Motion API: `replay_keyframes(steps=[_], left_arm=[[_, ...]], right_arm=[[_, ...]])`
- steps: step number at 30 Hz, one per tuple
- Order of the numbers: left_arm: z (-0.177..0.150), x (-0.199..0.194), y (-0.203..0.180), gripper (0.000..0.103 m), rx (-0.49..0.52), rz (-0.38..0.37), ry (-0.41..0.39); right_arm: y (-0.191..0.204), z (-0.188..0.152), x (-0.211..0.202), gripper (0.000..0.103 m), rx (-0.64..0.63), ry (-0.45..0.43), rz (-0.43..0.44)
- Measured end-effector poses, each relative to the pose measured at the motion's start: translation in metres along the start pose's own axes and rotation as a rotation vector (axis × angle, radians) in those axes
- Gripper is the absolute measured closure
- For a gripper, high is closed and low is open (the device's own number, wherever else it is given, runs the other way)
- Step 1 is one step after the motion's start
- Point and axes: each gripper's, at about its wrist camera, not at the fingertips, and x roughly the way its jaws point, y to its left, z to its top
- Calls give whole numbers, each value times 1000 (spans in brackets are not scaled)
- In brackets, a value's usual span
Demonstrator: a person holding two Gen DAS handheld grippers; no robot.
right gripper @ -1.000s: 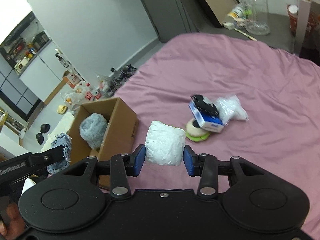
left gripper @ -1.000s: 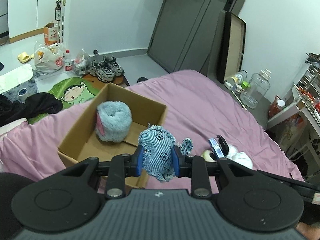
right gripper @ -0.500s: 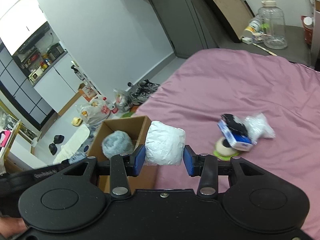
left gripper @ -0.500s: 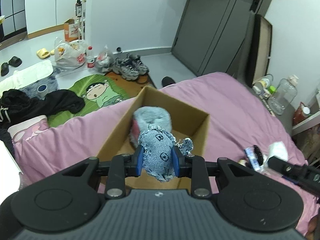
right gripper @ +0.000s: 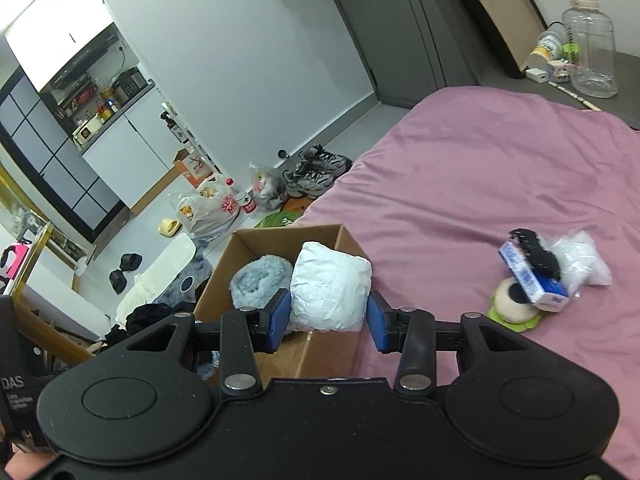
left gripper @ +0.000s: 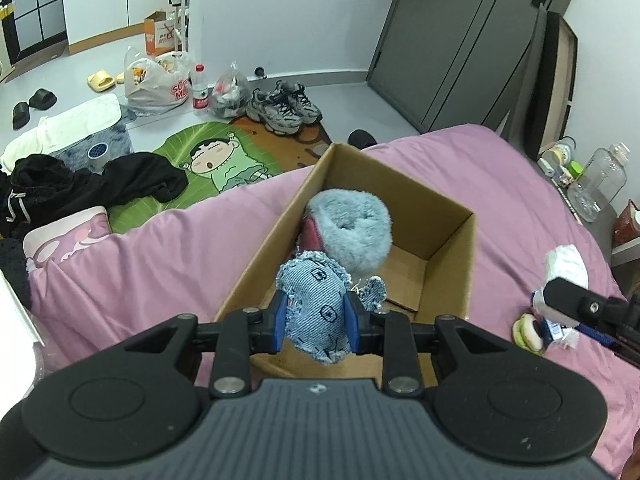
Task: Organize soft objects
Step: 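Carry the denim plush and white bundle with both tools into the box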
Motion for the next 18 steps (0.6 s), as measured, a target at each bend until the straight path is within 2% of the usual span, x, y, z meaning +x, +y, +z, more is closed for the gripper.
replay_keyframes(steps=[12,17,18], left_arm=[[8,20,14,73,-12,24,35],[11,21,12,70,-6,15,43],[12,21,11,67,-1,18,41]], right_arm=[[21,4,40,62,-30,50,32],[23,6,51,62,-12,61,37],[24,6,52,62,-10,62,37]])
